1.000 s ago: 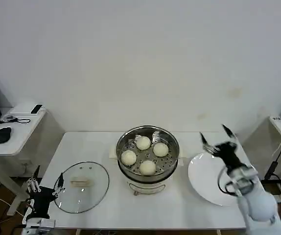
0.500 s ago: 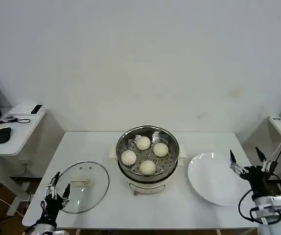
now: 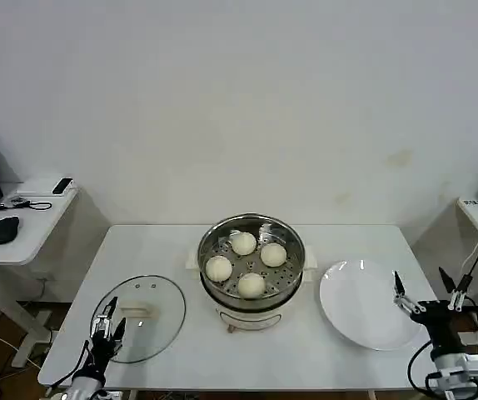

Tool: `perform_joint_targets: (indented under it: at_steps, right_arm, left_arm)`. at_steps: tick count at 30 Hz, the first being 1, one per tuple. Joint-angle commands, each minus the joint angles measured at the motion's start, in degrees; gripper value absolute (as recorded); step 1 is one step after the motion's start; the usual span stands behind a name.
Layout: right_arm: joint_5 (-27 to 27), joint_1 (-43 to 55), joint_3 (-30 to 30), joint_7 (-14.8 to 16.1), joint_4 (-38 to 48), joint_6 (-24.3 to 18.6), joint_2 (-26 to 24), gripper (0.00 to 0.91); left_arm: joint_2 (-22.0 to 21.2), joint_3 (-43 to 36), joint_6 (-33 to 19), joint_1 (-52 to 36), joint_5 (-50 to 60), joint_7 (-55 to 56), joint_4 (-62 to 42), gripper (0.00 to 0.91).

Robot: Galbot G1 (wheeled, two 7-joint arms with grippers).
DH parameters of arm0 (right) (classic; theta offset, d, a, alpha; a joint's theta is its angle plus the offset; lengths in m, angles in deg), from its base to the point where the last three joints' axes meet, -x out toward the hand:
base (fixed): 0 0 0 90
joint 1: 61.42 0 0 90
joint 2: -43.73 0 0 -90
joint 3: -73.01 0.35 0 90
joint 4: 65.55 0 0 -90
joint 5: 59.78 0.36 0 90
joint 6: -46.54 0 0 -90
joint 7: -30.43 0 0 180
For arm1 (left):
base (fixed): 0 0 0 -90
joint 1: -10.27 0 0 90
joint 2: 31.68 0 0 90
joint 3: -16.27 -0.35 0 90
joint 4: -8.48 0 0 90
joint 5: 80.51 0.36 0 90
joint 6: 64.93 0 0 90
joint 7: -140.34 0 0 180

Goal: Take steamed baozi put them in steamer then cover it.

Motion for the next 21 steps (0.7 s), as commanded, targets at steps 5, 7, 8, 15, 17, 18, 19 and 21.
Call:
perform_joint_targets:
  at_steps: [5, 7, 8, 15, 17, 18, 19, 21]
  right_arm:
    - [-0.82, -1.78, 0.28, 0.18, -1.1, -0.33, 1.34, 0.907]
    - [-1.26, -2.05, 0.17, 0.47, -1.2, -0.36, 1.36, 0.907]
    - [-1.42, -2.19, 0.1, 0.51, -1.32, -0.36, 1.37, 0.907]
    - [-1.68, -2.68, -0.12, 0.53, -1.59, -0.44, 1.96, 0.907]
    - [-1.97, -2.78, -0.21, 0.54, -1.53, -0.6, 2.14, 0.907]
    - [-1.95, -2.86, -0.27, 0.53, -1.54, -0.58, 2.18, 0.907]
    - [-2.04, -2.96, -0.35, 0.59, -1.54, -0.63, 2.19, 0.907]
    - [-2.33, -3.06, -0.5, 0.64, -1.51, -0.69, 2.2, 0.907]
  left_arm:
    - [0.95, -1.59, 0.09, -5.19, 3.29, -0.18, -6.18, 0.907]
    - [1.3, -1.85, 0.11, -6.14, 3.34, -0.34, -7.03, 0.907]
    - [1.37, -1.93, 0.12, -6.68, 3.35, -0.32, -7.44, 0.907]
    - [1.6, -2.94, 0.24, -8.97, 3.54, -0.86, -8.22, 0.907]
    - [1.58, -3.31, 0.26, -9.64, 3.59, -0.9, -8.78, 0.907]
    - [1.63, -3.49, 0.26, -10.27, 3.63, -0.9, -9.23, 0.907]
    - [1.75, -3.62, 0.28, -11.17, 3.56, -1.0, -9.88, 0.907]
    - [1.84, -3.89, 0.25, -12.32, 3.47, -1.22, -10.81, 0.907]
